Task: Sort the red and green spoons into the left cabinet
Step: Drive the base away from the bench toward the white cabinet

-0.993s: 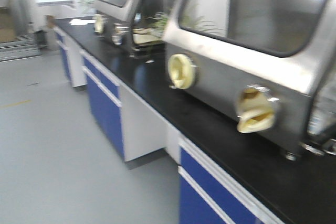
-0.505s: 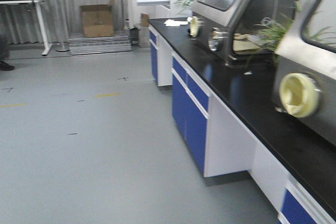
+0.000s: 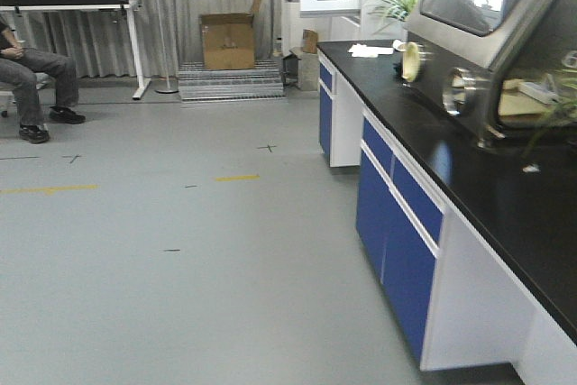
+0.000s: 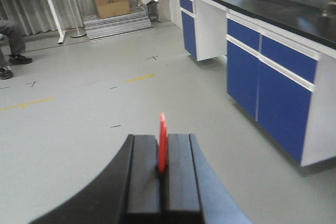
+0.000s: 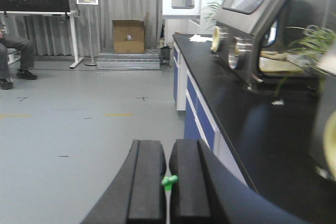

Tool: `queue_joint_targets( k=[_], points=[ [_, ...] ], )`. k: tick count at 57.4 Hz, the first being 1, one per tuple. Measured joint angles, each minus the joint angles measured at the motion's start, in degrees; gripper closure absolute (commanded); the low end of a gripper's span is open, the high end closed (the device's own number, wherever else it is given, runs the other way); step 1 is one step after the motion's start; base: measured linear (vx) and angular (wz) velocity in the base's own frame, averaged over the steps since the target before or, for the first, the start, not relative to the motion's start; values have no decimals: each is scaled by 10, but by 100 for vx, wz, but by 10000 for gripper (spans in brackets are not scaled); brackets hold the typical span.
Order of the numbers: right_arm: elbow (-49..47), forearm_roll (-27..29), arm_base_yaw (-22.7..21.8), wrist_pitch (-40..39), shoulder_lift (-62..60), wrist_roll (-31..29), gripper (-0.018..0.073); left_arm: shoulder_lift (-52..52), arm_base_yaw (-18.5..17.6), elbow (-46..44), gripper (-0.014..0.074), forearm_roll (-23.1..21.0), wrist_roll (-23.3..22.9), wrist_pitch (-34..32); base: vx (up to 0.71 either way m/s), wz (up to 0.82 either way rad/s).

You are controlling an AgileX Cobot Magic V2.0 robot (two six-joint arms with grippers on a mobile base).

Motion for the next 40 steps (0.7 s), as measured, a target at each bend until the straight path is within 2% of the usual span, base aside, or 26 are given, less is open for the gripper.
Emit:
queue_joint_targets(
  k=[40],
  points=[
    [0,0,0,0,0,0,562,0,0,0,603,0,0,1,62,21]
  ],
)
